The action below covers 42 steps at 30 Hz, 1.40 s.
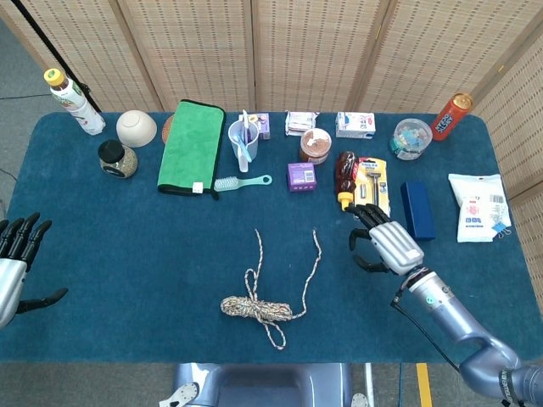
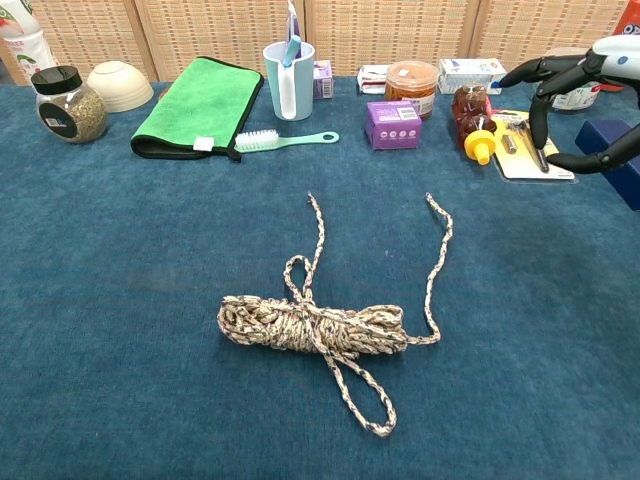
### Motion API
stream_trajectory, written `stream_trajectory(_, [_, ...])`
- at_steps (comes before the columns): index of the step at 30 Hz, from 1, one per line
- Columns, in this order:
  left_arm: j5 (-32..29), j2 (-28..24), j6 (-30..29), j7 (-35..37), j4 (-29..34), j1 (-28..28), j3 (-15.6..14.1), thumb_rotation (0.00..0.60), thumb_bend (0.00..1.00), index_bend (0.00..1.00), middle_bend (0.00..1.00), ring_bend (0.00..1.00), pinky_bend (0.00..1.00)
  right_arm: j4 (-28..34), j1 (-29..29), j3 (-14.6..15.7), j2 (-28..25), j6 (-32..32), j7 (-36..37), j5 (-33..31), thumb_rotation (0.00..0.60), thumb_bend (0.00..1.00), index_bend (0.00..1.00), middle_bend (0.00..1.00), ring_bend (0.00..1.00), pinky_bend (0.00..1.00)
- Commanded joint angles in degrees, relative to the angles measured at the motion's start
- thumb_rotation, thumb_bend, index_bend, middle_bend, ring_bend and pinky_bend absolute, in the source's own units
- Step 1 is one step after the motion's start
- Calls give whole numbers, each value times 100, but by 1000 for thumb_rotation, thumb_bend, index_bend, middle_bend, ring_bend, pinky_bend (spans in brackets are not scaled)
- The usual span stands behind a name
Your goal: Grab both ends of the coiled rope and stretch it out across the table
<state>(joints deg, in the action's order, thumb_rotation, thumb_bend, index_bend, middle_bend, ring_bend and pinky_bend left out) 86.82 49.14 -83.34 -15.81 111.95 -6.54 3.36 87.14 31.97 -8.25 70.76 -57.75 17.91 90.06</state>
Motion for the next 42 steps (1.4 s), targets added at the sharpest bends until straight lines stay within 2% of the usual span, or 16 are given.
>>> stream_trajectory(1, [-19,-35,23,-34,21,-20,5,462,0,23,0,0,0,-153,151,75,200,125,-3,70,600,401,523,108,0,0])
stream_trajectory(16, [-6,-111,73,-119,104,-82,-17,464,0,23,0,0,0,-1062,723,339,1093,334,64,369,600,411,432,93,0,0])
stream_trajectory(28, [7,-123,133,-113,84,-155,-14,460,0,23,0,0,0,-1563,945,569,1575,291,215,501,600,447,476,108,0,0])
stream_trajectory(42, [22,-132,135,-84,76,-180,-29,462,0,23,0,0,0,-2088,1083,783,1937,181,256,617,600,447,471,115,0,0])
